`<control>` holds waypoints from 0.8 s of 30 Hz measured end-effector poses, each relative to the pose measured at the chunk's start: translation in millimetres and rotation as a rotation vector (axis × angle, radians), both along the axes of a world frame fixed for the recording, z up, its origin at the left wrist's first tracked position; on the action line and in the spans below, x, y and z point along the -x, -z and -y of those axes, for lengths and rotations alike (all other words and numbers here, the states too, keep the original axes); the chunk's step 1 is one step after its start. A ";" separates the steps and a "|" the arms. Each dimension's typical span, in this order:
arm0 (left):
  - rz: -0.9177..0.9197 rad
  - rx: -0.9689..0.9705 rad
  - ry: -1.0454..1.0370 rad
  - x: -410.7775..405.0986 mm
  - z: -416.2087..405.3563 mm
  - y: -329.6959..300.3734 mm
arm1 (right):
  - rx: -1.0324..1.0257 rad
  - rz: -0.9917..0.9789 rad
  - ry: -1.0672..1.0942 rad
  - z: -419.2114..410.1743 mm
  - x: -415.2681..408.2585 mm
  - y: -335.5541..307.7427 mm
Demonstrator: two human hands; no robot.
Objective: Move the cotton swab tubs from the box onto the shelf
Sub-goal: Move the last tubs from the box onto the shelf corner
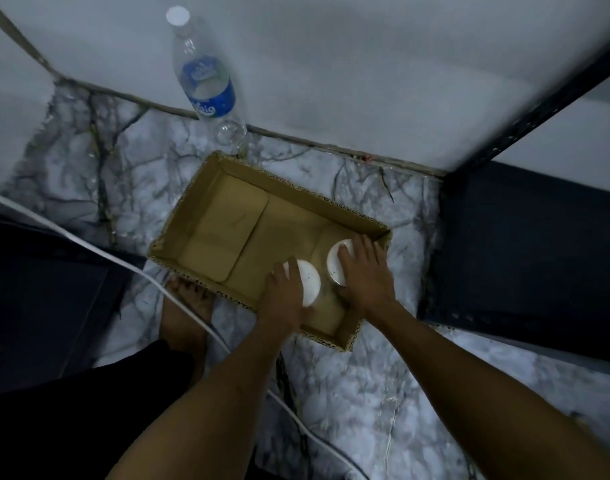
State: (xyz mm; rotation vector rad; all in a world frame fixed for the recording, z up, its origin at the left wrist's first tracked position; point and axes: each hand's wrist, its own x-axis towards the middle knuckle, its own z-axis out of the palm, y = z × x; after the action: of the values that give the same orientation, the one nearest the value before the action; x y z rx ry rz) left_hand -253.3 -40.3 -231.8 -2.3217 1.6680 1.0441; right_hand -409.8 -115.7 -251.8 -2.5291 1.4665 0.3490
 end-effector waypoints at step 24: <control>-0.100 0.554 -0.554 -134.3 -93.1 -180.7 | -0.178 0.851 0.307 -93.8 -128.1 -168.3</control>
State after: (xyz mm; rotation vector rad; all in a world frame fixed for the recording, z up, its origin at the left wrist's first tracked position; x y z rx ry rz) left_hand -119.0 52.7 -51.1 -3.2724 1.5241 0.8464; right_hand -281.7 -21.9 -83.5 -1.8677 1.3259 -0.5538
